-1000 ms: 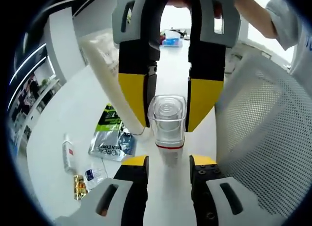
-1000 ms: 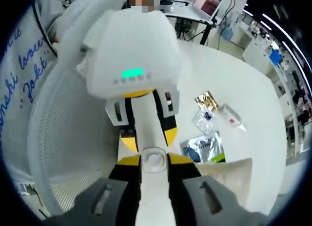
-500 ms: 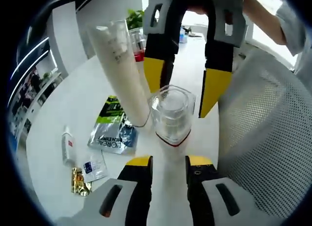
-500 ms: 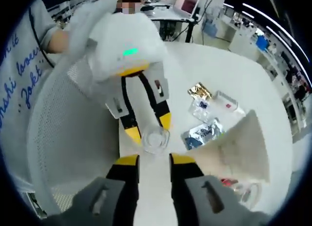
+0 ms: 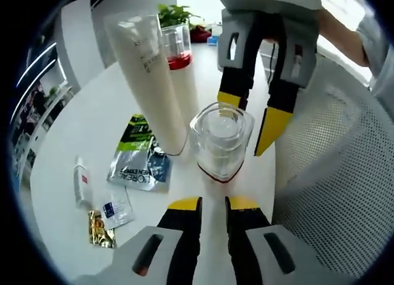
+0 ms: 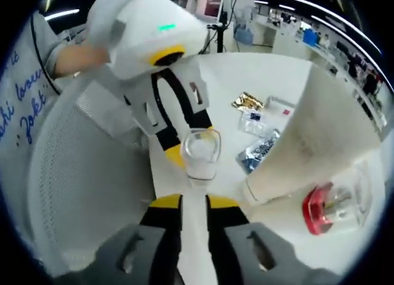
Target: Arrange the skincare products in the storage area until every visible bottle or jar stands upright without overlapping.
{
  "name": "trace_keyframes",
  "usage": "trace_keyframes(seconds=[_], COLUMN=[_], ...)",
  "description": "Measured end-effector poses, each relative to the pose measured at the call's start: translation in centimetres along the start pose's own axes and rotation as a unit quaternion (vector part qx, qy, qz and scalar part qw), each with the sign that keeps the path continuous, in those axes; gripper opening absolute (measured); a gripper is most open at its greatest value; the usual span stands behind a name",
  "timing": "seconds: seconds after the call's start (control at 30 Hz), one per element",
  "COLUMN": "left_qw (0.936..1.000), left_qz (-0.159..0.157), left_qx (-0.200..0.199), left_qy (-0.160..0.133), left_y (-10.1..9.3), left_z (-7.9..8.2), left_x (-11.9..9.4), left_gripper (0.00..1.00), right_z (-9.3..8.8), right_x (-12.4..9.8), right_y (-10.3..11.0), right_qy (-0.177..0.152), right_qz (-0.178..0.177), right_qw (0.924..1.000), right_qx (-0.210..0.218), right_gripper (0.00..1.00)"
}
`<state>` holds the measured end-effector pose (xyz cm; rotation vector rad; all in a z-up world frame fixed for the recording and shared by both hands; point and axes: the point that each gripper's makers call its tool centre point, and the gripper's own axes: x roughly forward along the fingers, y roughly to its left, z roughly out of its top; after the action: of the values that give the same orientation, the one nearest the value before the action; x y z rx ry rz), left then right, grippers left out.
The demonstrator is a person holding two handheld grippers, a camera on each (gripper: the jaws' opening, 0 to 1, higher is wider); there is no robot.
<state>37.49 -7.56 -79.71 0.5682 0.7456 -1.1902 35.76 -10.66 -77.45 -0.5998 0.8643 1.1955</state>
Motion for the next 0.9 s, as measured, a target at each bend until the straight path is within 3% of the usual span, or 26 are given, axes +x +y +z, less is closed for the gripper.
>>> trace_keyframes(seconds=[0.17, 0.27, 0.4, 0.9], left_qw=[0.9999, 0.9999, 0.9998, 0.9994], left_qz=[-0.011, -0.013, -0.017, -0.032], left_qx=[0.007, 0.005, -0.004, -0.005], left_qy=[-0.001, 0.0, -0.003, -0.012], left_y=[-0.4, -0.5, -0.7, -1.6], left_z=[0.5, 0.6, 0.8, 2.8], left_x=[0.2, 0.3, 0.5, 2.3], left_gripper=[0.11, 0.09, 0.07, 0.07], right_z=[0.5, 0.2, -0.4, -2.4], right_x=[0.5, 0.8, 1.2, 0.0], right_y=[0.3, 0.2, 0.1, -2.0], right_qy=[-0.025, -0.025, -0.017, -0.027], right_qz=[0.0, -0.004, -0.009, -0.051], right_qw=[0.9988, 0.9982, 0.9979, 0.9924], right_qx=[0.042, 0.054, 0.061, 0.109], right_gripper=[0.14, 0.1, 0.14, 0.12])
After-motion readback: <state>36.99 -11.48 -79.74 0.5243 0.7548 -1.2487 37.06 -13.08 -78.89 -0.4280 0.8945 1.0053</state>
